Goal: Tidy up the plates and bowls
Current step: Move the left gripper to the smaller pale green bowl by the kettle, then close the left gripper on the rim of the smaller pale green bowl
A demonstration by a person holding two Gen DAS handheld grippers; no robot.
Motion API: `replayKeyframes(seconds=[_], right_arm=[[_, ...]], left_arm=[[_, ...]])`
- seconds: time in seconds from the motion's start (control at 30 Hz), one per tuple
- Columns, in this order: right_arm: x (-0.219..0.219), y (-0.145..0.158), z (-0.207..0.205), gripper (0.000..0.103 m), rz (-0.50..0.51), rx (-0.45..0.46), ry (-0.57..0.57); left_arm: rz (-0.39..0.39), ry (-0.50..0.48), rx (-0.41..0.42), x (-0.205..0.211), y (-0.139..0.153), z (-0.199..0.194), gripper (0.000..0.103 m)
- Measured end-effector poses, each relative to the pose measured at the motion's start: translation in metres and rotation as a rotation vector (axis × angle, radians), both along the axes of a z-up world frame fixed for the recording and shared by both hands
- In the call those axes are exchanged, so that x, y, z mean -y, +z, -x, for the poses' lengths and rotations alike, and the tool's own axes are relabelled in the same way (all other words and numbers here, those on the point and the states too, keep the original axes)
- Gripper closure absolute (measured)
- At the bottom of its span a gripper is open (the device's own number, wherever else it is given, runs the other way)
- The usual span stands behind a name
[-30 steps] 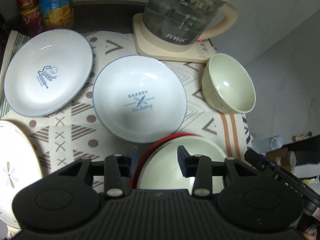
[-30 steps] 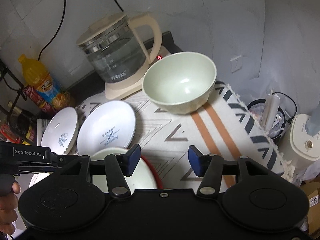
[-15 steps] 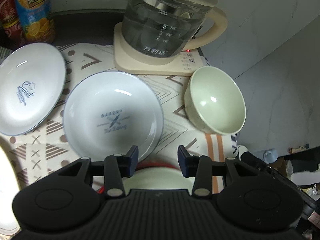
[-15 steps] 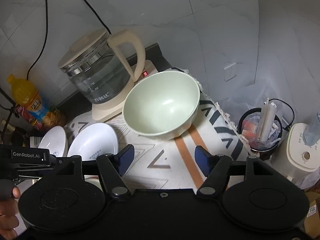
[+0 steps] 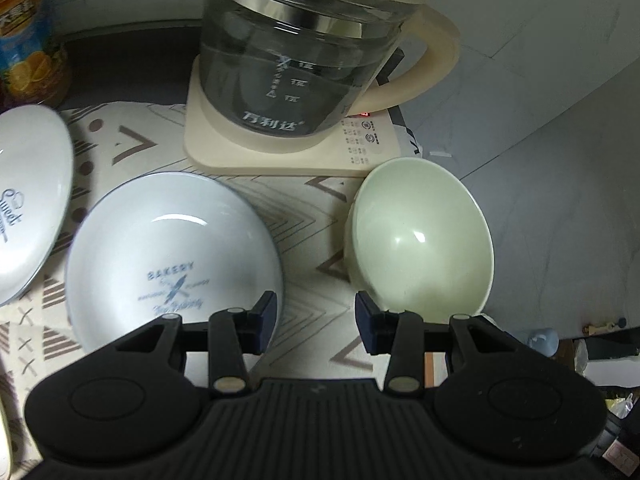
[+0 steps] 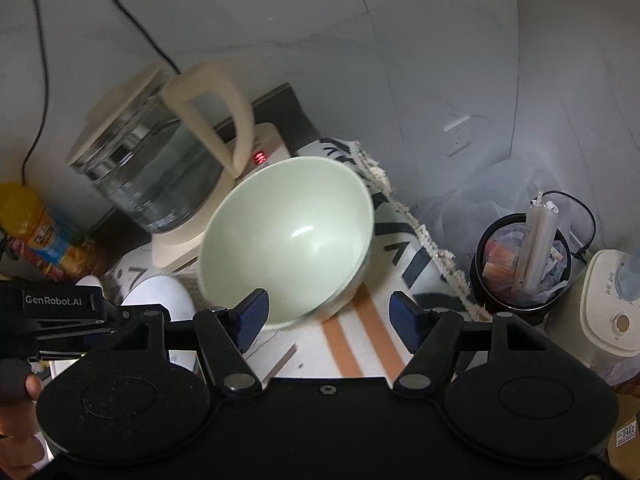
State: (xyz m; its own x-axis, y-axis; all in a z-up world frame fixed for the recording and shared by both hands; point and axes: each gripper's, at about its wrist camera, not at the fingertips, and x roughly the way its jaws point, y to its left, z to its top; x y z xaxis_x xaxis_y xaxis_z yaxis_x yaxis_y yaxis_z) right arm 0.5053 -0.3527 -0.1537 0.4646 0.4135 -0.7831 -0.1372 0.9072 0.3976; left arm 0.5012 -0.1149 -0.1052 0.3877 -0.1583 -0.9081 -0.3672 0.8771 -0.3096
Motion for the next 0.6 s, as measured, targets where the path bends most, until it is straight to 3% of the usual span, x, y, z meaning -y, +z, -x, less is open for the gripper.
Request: replayKeyframes(seconds=[0.6], right_arm=[[-0.003,-0.034,-0.028,0.054,0.015,-0.074,-0.034]], left_arm=[[0.002,0.009,-0.053,0.01,-0.044,-0.046,0.067]])
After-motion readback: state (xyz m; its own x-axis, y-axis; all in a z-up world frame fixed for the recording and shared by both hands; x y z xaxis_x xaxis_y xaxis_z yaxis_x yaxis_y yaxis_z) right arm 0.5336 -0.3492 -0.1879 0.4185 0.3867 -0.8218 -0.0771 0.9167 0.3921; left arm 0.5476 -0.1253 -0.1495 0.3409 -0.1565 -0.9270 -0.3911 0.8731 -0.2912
